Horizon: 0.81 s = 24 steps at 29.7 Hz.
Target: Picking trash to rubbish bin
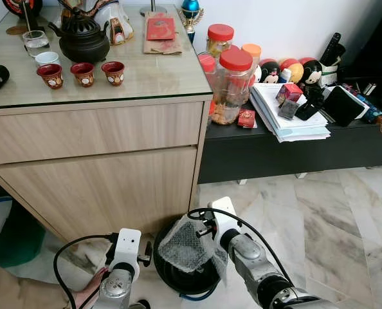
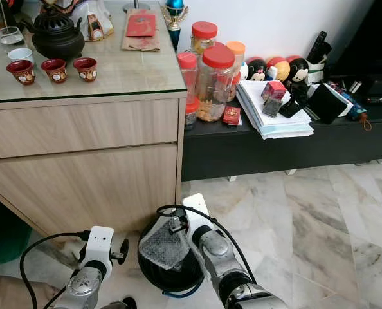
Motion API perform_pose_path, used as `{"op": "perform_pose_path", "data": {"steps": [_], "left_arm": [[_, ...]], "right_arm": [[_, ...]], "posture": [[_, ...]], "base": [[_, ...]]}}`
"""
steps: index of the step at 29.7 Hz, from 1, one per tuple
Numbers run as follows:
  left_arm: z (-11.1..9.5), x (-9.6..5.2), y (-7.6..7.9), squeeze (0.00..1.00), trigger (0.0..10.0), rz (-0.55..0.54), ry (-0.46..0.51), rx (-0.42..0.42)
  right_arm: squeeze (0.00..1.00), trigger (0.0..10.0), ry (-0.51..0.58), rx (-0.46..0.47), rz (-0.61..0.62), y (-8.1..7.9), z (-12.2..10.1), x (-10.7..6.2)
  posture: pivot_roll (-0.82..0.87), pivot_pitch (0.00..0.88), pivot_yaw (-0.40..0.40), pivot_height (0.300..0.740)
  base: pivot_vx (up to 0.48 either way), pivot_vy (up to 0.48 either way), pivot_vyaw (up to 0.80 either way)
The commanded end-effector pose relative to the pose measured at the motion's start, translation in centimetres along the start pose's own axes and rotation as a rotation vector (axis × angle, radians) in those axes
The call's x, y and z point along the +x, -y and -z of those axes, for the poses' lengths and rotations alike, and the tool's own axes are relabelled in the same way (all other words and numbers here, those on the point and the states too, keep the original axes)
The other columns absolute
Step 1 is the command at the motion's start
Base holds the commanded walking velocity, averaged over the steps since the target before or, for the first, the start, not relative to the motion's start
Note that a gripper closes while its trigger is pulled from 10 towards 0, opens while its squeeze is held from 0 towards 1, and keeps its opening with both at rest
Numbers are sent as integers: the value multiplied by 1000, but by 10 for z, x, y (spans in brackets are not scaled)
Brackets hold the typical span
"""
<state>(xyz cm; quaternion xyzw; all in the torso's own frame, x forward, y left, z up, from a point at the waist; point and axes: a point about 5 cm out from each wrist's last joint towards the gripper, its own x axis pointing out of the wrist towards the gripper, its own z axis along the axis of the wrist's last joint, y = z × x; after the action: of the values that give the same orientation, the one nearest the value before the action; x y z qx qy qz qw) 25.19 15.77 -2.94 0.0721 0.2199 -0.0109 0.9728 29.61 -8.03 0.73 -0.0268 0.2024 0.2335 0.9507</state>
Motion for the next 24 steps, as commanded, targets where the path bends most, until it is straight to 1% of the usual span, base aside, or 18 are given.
{"op": "perform_pose_path", "data": {"steps": [1, 23, 24], "left_arm": [[2, -2, 2, 0, 10000, -3, 3, -2], [4, -3, 3, 0, 10000, -2, -5, -6], [4, -3, 3, 0, 10000, -2, -5, -6]], "right_arm": [[0, 10000, -27, 1, 2, 0, 7, -3], [0, 10000, -33, -14, -4, 3, 9, -4], [145, 10000, -34, -14, -5, 3, 9, -4]], "posture": [[91, 138, -96, 740], [91, 141, -101, 740], [91, 141, -101, 740]], "base": [[0, 0, 0], [0, 0, 0], [0, 0, 0]]}}
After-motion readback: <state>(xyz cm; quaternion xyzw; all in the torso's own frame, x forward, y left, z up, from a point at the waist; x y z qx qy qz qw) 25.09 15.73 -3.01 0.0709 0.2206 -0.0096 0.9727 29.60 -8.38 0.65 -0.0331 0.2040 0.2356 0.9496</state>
